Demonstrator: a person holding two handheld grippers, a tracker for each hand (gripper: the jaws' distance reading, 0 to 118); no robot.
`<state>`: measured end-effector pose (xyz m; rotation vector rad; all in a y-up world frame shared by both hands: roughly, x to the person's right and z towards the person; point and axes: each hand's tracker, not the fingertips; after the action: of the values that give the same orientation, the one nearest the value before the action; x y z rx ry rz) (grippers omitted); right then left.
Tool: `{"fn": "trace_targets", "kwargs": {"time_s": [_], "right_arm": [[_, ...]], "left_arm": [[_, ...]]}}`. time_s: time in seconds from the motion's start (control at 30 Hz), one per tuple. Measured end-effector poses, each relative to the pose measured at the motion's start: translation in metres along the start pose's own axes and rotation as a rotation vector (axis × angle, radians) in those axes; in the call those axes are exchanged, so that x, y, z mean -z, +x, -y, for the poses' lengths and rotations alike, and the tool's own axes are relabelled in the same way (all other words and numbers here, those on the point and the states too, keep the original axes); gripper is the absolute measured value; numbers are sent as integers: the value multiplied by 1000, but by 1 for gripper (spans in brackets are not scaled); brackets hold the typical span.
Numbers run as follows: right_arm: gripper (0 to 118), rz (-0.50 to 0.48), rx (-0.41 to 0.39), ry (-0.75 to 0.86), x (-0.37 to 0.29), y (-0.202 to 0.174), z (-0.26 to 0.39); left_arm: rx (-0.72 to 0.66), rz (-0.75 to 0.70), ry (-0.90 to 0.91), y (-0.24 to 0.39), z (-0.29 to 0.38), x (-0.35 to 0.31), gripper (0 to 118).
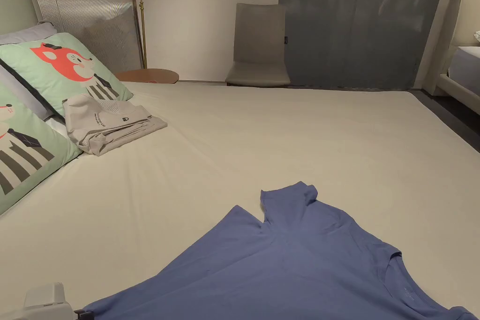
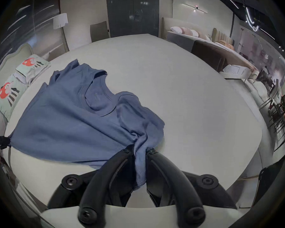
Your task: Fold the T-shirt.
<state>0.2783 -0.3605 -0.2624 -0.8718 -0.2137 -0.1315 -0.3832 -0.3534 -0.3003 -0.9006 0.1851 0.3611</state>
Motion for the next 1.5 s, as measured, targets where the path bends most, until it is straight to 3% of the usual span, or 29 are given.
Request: {"fn": "trace_targets", "kwargs": {"time_s": [0.1, 0.17, 0.2, 0.27, 0.3, 0.47, 0.53, 0.63, 0.67, 0.7, 0.77, 0.97, 1.1, 1.17, 1.37, 1.43, 1.47, 1.5], "right_arm": [[34, 44, -45, 27, -8, -4, -3], [83, 82, -82, 106, -20, -7, -10], [96, 81, -91, 159, -29, -9, -14], [98, 67, -84, 314, -52, -17, -30], [99, 66, -81, 372, -61, -23, -39], [99, 29, -72, 633, -100, -64, -80], [94, -5, -65, 693, -110, -80, -90], [51, -75, -37, 737, -118, -103, -101], [27, -87, -35, 740, -120, -110, -103], [13, -92, -43, 743, -119, -117, -106], [1, -98, -60, 752, -118, -129, -107], [1, -150, -118, 724, -107, -153, -104], [1, -174, -144, 683, -95, -164, -99], [1, -178, -155, 660, -89, -168, -96], [1, -189, -179, 601, -69, -176, -91], [1, -190, -185, 584, -63, -177, -90], [1, -189, -189, 574, -59, -178, -90], [1, -188, -194, 566, -57, -179, -90]], "left_arm": [[41, -37, 45, 0, 0, -12, 36], [26, -30, 113, 1, -4, -29, 64], [21, -23, 161, 2, -6, -40, 76], [33, -20, 287, 11, -15, -65, 98], [45, -20, 345, 17, -19, -78, 102], [123, 2, 599, 60, -31, -141, 102], [140, 20, 655, 69, -31, -154, 94], [158, 27, 699, 80, -28, -166, 22], [158, 23, 695, 81, -29, -165, 1], [154, 26, 697, 82, -29, -166, 1], [141, 47, 684, 79, -28, -165, 1], [94, -9, 516, 60, -31, -139, 3], [2, -28, 285, 38, -39, -97, 44], [-35, -40, 151, 27, -39, -66, 109], [-171, -80, -18, 4, -27, 7, 104], [-184, -91, -66, 1, -24, 25, 92], [-188, -107, -86, 4, -22, 30, 78], [-178, -126, -92, 7, -20, 33, 76]]}}
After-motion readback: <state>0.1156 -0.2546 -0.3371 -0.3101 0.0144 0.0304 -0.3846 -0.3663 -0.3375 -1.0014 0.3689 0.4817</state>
